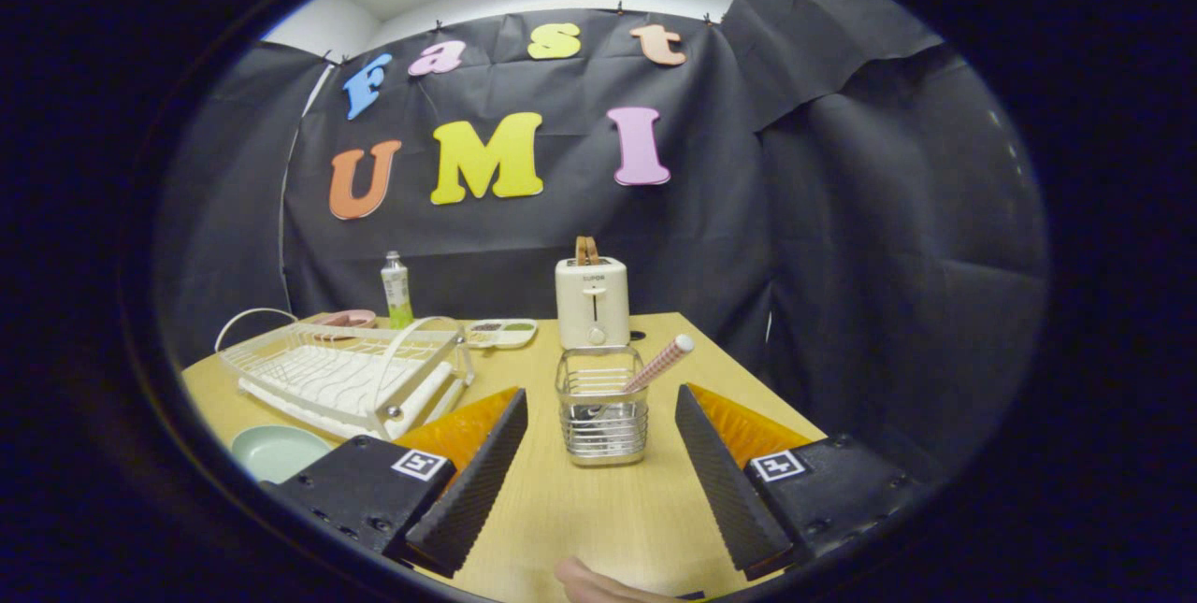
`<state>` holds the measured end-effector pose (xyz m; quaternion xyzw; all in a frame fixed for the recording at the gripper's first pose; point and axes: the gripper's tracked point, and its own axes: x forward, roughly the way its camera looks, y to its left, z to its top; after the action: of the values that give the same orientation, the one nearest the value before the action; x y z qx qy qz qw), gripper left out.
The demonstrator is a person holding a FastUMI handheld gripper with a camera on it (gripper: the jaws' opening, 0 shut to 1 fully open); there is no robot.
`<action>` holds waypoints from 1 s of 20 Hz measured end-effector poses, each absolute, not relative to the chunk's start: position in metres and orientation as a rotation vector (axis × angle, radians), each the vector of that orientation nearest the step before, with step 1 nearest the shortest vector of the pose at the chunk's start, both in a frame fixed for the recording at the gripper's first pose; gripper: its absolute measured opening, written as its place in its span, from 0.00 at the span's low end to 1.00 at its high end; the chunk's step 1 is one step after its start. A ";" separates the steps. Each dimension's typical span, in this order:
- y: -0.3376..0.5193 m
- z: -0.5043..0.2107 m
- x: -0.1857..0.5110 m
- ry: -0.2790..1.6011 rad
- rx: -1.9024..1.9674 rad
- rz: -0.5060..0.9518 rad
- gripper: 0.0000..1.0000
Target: Take the plate from the dish rack, then take the spoon from the basket and place it into the plate.
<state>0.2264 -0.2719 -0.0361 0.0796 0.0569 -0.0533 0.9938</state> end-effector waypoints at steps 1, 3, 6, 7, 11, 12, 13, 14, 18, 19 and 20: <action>-0.281 -0.032 0.236 0.106 0.185 -0.119 1.00; -0.292 -0.029 0.250 0.102 0.235 -0.132 0.98; -0.299 -0.031 0.277 0.112 0.258 -0.145 0.93; -0.298 -0.033 0.283 0.124 0.230 -0.146 0.86; -0.278 -0.029 0.296 0.129 0.156 -0.107 0.55; -0.276 -0.030 0.299 0.135 0.138 -0.113 0.45; -0.274 -0.026 0.300 0.129 0.126 -0.117 0.30; -0.267 -0.024 0.303 0.127 0.118 -0.103 0.30; -0.251 -0.016 0.307 0.133 0.057 -0.093 0.21; -0.252 -0.011 0.306 0.123 0.044 -0.110 0.20; -0.252 -0.008 0.305 0.110 0.031 -0.128 0.20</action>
<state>0.3054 -0.2522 -0.0079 0.0155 0.0550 -0.0639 0.9963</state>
